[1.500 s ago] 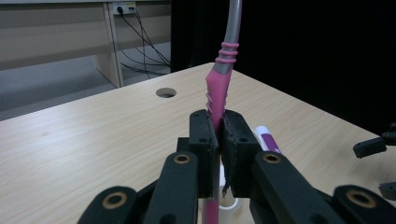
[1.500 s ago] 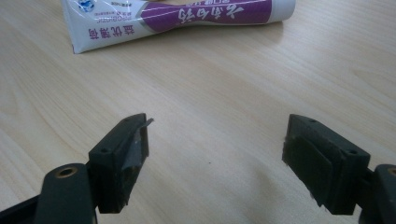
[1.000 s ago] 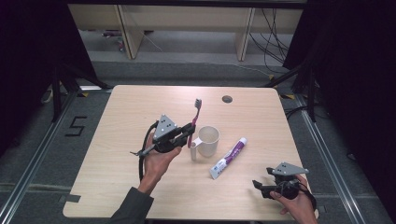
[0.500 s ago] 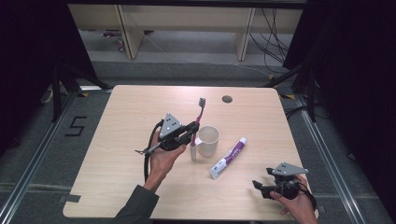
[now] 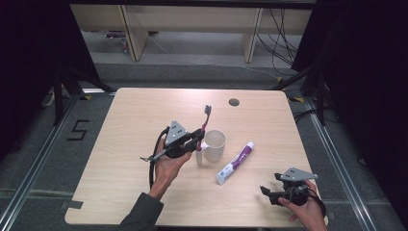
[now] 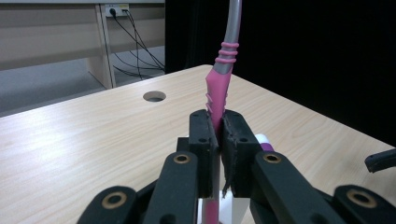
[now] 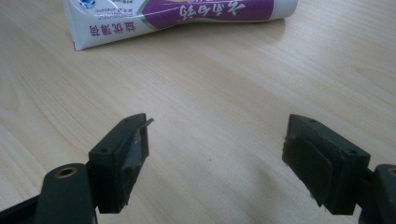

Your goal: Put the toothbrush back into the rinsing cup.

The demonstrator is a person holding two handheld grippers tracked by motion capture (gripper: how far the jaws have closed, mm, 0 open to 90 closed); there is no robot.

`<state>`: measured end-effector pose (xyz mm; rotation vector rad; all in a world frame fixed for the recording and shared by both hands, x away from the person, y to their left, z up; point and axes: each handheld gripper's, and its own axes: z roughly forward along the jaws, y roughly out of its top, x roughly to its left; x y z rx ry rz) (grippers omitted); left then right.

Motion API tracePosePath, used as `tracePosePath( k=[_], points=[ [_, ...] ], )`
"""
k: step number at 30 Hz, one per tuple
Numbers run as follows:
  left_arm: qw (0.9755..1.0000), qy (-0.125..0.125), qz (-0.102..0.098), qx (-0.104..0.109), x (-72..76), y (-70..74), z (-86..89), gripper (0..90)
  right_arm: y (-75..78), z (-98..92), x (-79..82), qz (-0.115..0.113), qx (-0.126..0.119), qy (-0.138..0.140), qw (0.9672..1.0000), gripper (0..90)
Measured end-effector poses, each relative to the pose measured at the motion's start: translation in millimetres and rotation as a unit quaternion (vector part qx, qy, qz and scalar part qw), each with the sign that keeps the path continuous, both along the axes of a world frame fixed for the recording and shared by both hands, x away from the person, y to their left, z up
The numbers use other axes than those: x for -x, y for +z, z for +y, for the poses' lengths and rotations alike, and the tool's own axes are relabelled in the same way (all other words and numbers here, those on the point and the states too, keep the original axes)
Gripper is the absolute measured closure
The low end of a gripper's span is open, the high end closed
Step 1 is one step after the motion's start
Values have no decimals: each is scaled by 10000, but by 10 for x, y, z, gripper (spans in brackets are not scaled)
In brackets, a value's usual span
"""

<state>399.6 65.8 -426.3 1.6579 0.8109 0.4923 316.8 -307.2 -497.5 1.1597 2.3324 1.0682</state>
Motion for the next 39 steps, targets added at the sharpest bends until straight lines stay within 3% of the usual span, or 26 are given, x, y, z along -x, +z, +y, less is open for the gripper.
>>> tracePosePath(
  k=[4, 6, 10, 16, 21, 22, 25, 29, 32, 39],
  points=[
    [10000, 7, -2, -54, 23, -50, 9, 829, -1, 3, 1, 0, 9, 0, 10000, 233],
    [9999, 23, -14, -100, 41, -67, 17, 829, 3, 15, 11, 120, -27, -31, 9999, 234],
    [9999, -7, -9, -162, 64, -93, 21, 828, 3, 5, 5, 7, 46, 3, 10000, 233],
    [9996, -46, 7, -274, 96, -130, 14, 825, 4, 4, 5, 10, 56, -5, 10000, 233],
    [9991, -78, 125, -385, 102, -179, 45, 822, 6, 12, 14, 94, 11, -44, 9999, 234],
    [9990, -75, 132, -417, 104, -184, 49, 822, 4, 3, 4, -10, 66, -2, 10000, 234],
    [9989, -95, 155, -434, 110, -195, 52, 815, 2, 4, 3, -11, 55, -3, 10000, 234],
    [9988, -96, 178, -448, 121, -196, 54, 783, 1, 12, 8, 80, -10, -28, 10000, 234],
    [9985, -98, 202, -497, 133, -183, 68, 716, 1, 8, 5, 41, -16, -9, 10000, 234],
    [9986, 90, 261, -444, 160, -129, 113, 450, 0, 4, 3, 18, -1, 1, 10000, 234]
  ],
)
